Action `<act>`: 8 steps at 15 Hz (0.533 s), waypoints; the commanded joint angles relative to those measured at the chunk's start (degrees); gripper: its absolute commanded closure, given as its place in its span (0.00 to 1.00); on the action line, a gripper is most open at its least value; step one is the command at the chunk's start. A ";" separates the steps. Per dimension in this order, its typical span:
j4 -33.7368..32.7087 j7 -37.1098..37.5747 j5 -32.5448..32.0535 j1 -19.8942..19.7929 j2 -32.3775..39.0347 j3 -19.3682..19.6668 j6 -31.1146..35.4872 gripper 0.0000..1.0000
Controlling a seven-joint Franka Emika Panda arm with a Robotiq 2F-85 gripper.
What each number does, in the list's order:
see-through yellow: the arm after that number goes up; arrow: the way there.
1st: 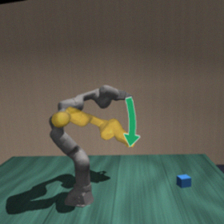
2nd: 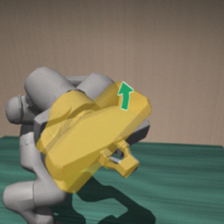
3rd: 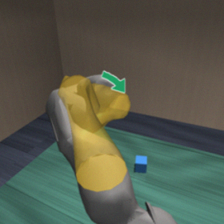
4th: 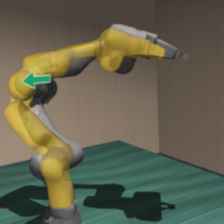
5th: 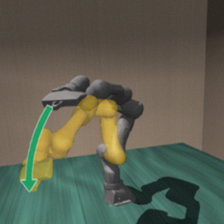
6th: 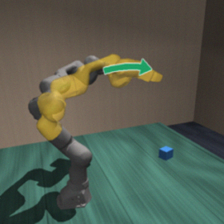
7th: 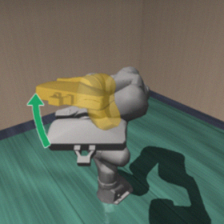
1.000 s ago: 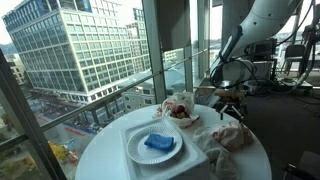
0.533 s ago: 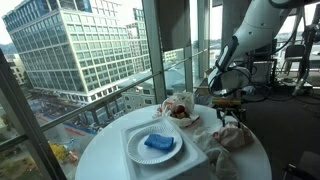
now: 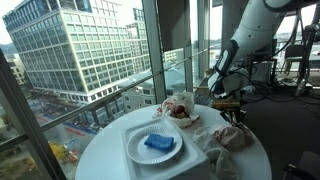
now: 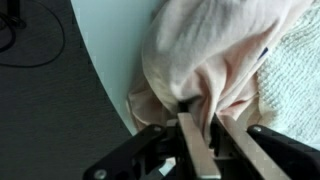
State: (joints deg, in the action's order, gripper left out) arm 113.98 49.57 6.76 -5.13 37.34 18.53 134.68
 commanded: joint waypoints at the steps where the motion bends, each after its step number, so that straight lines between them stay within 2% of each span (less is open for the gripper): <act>1: -1.69 9.89 -6.99 4.89 1.34 4.72 1.96 0.98; 8: -12.17 28.99 -20.74 10.20 7.55 9.94 3.89 0.97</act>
State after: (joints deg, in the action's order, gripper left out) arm 107.79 71.23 -9.31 2.55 40.62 25.66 137.63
